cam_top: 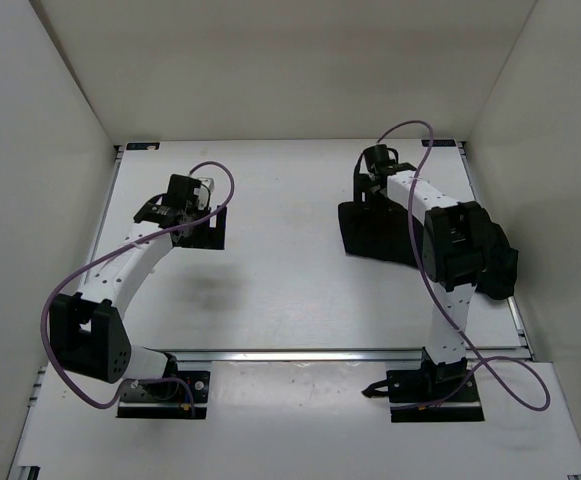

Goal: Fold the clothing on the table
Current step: Move the skirt to the center of the board

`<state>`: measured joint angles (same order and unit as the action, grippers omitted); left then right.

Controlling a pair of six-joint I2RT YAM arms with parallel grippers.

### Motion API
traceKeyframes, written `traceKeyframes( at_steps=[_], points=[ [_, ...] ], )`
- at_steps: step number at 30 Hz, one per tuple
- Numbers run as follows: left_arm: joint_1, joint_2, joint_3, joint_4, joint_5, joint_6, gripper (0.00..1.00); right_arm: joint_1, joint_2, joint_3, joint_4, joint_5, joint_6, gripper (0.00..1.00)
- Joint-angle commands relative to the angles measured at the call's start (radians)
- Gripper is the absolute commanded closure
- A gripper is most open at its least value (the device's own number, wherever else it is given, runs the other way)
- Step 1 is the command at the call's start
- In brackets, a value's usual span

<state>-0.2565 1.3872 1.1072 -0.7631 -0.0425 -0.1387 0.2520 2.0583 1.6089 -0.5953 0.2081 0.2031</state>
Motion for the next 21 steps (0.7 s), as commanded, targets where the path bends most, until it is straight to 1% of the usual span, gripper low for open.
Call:
traceKeyframes(
  at_steps=[1, 5, 7, 8, 10, 13, 14, 15, 16, 17, 18, 21],
  points=[
    [0.0, -0.039, -0.003, -0.008, -0.017, 0.024, 0.02, -0.026, -0.044, -0.033, 0.018, 0.06, 0.03, 0.24],
    [-0.001, -0.025, 0.008, -0.004, -0.016, 0.033, 0.01, -0.033, -0.02, -0.038, 0.019, 0.05, 0.044, 0.3],
    [-0.007, -0.022, 0.009, -0.01, -0.014, 0.034, 0.02, -0.042, 0.0, -0.03, 0.023, 0.039, 0.055, 0.31],
    [-0.009, -0.024, 0.017, -0.018, -0.017, 0.034, 0.01, -0.037, 0.006, -0.021, 0.023, 0.04, 0.067, 0.31],
    [-0.01, -0.028, 0.016, -0.019, -0.028, 0.037, 0.02, -0.037, 0.011, -0.017, 0.031, 0.036, 0.064, 0.36],
    [-0.007, -0.033, 0.014, -0.025, -0.034, 0.036, 0.01, -0.031, 0.019, -0.018, 0.051, 0.036, 0.058, 0.47],
    [-0.007, -0.031, 0.013, -0.027, -0.028, 0.039, 0.02, -0.033, 0.031, -0.026, 0.051, 0.034, 0.059, 0.52],
    [-0.006, -0.031, 0.013, -0.027, -0.036, 0.037, 0.01, -0.037, 0.033, -0.017, 0.046, 0.031, 0.061, 0.63],
    [-0.007, -0.034, 0.011, -0.03, -0.03, 0.04, 0.01, -0.045, 0.043, -0.011, 0.043, 0.033, 0.064, 0.7],
    [-0.009, -0.03, 0.011, -0.03, -0.034, 0.037, 0.02, -0.048, 0.055, -0.004, 0.026, 0.033, 0.07, 0.87],
    [-0.009, -0.036, 0.013, -0.03, -0.037, 0.04, 0.01, -0.056, 0.057, 0.006, 0.011, 0.036, 0.065, 1.0],
    [-0.004, -0.036, 0.01, -0.022, -0.028, 0.04, 0.01, -0.071, 0.054, 0.022, -0.003, 0.047, 0.044, 1.0]
  ],
)
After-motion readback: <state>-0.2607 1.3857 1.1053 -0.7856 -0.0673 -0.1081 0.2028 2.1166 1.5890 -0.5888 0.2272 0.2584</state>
